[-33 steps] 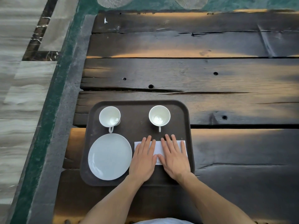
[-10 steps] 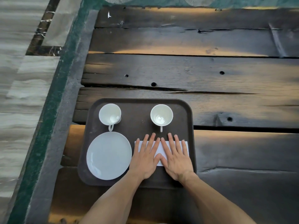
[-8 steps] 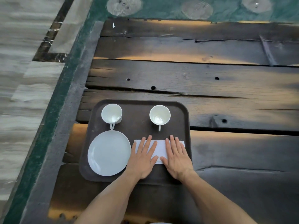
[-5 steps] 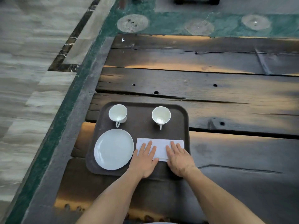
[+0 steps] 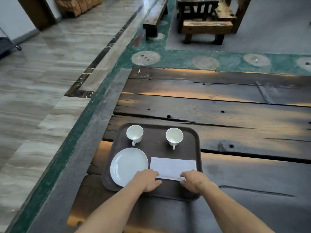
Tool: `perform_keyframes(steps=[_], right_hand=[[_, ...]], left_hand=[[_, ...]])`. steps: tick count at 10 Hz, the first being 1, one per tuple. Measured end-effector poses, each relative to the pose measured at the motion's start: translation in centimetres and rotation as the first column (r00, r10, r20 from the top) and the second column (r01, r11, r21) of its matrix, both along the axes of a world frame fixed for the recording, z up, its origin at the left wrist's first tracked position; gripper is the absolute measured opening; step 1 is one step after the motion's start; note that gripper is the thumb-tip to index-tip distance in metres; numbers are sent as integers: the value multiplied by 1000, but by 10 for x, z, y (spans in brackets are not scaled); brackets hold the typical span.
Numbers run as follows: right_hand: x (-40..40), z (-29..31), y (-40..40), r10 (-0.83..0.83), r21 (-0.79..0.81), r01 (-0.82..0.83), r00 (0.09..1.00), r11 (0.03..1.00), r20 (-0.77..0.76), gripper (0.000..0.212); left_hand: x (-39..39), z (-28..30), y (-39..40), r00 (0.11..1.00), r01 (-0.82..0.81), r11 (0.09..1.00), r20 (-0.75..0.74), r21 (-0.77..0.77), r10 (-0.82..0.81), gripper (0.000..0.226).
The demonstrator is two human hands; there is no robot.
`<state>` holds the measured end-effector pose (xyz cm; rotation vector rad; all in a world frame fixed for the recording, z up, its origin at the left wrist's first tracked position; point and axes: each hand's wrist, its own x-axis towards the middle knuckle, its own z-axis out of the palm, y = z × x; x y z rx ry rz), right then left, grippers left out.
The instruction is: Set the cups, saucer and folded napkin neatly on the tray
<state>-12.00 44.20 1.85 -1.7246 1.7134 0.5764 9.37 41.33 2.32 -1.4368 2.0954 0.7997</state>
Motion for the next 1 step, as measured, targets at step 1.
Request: perform_keyframes(steps=[1], right_hand=[[7,18,-10,-42,-64,45,998,997,42,46]], left_hand=[[16,14,-9,999,-20,999,-36,48,22,52]])
